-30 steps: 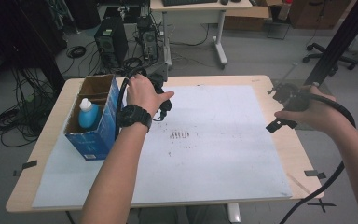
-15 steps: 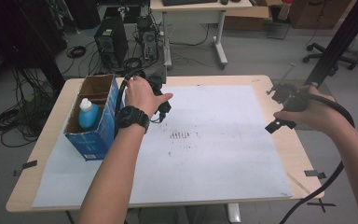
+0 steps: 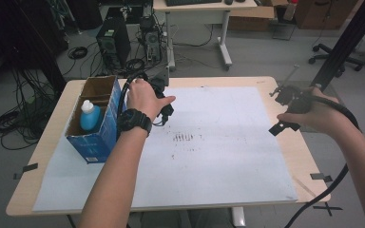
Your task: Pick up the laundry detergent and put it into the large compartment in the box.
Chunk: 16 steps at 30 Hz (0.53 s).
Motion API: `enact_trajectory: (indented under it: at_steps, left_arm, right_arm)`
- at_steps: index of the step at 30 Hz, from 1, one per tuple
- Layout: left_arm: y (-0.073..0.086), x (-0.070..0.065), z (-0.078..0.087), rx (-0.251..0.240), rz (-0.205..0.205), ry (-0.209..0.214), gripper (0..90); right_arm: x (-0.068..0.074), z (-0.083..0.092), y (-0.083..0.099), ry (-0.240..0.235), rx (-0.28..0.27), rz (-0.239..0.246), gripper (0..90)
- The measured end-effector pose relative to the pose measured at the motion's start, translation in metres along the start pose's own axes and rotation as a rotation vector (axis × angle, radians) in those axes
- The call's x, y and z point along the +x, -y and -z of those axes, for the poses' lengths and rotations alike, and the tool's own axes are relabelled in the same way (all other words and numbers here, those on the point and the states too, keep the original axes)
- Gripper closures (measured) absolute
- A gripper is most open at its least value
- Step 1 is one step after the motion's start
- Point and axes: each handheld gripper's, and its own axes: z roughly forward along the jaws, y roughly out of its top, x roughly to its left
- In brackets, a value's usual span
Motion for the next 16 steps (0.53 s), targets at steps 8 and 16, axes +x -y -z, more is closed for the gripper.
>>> enact_trajectory:
  at_steps: [8,16]
  left_arm:
    - [0.0008,-0.0014,-0.0006,0.002,-0.002,-0.001,15.0]
    - [0.0025,-0.0051,-0.0001,-0.006,-0.010,0.003,15.0]
  right_arm:
    - [0.0002,0.0000,0.0018,0.001,0.000,-0.004,15.4]
    - [0.0034,0.0014,0.0039,0.004,-0.008,-0.005,15.4]
